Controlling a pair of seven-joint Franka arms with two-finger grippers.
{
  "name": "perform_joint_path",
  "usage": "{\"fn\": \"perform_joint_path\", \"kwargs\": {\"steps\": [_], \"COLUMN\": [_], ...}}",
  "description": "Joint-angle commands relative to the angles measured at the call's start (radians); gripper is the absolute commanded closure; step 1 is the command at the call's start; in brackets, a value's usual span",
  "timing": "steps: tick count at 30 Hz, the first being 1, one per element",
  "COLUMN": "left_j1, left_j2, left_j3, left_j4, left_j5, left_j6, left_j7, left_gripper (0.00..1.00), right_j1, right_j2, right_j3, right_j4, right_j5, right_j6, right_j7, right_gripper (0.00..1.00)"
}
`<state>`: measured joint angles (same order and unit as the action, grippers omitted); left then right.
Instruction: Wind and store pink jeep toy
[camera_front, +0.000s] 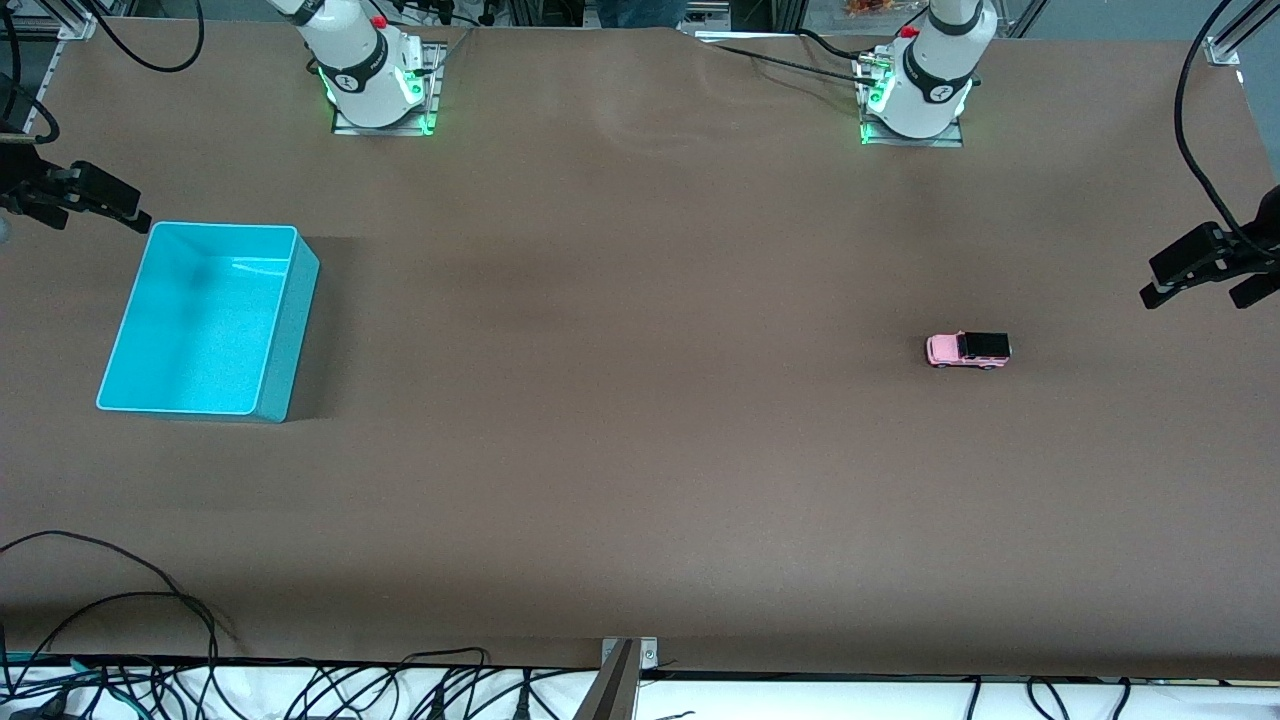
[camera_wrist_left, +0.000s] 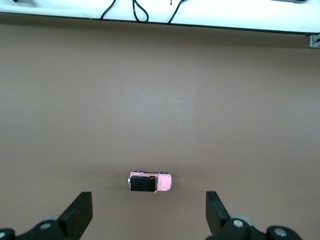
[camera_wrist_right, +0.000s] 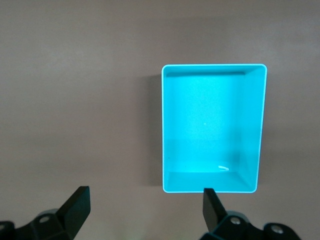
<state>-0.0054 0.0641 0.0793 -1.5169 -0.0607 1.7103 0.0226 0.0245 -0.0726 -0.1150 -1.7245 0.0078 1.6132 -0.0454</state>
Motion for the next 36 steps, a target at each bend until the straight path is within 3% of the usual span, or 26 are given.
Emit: {"fn": "perform_joint_path", "kwargs": {"steps": [1, 18, 36], "left_j1": [0.008, 0.036, 0.028], "left_j2": [0.003, 0.022, -0.004], "left_j3": [0.004, 0.007, -0.012], "left_j4": [-0.012, -0.025, -0.025], "left_j5": [-0.019, -0.022, -0.019], "left_j6": [0.012, 0.003, -0.110], "left_j7": [0.008, 0.010, 0.013], "left_gripper": [0.00, 0.00, 0.00], "right_j1": [-0.003, -0.003, -0.005], "right_j2": [-0.015, -0.006, -0.004], "right_j3": [0.000, -0.002, -0.002], "right_j4": [0.003, 0.023, 0.026], "right_j5": [0.005, 0.006, 0.006], "right_j6": [-0.019, -0.024, -0.024], "right_j7": [-0.008, -0.013, -0.011], "right_gripper": [0.00, 0.00, 0.00]}}
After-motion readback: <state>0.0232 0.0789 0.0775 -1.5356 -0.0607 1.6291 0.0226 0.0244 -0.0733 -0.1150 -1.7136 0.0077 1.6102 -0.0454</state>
